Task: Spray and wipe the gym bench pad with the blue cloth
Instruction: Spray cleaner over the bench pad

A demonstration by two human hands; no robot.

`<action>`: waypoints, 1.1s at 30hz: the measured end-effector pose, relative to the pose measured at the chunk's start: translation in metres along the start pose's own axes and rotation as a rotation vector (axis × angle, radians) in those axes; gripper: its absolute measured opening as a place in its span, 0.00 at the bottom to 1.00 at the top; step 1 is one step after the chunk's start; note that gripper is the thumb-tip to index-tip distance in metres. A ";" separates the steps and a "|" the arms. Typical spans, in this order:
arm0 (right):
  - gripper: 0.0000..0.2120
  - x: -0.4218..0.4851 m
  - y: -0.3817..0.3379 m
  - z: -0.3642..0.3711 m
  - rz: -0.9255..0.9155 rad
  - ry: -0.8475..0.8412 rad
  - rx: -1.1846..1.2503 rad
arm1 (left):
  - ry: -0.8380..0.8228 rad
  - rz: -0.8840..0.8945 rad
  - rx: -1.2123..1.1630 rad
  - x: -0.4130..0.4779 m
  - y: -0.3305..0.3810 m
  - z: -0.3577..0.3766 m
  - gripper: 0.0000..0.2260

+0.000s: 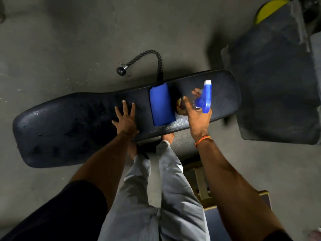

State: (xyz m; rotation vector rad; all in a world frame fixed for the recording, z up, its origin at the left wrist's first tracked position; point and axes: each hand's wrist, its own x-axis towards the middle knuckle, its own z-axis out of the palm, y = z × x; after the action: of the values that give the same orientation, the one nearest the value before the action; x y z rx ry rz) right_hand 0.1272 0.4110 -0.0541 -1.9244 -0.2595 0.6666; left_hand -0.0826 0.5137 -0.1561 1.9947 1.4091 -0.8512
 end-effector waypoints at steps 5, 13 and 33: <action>0.25 0.003 0.008 -0.004 0.023 -0.002 0.010 | 0.028 0.008 0.017 0.001 -0.001 0.002 0.58; 0.29 -0.007 -0.001 0.001 0.027 0.027 0.065 | 0.016 0.012 0.055 0.002 0.001 0.002 0.58; 0.24 -0.064 0.094 0.041 0.325 0.179 0.064 | 0.214 0.237 0.069 0.009 -0.064 0.002 0.40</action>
State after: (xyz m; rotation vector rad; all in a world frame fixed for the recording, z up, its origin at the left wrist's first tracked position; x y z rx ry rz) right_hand 0.0412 0.3722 -0.1292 -1.9679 0.1898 0.6983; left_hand -0.1411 0.5369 -0.1692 2.3063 1.2351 -0.6032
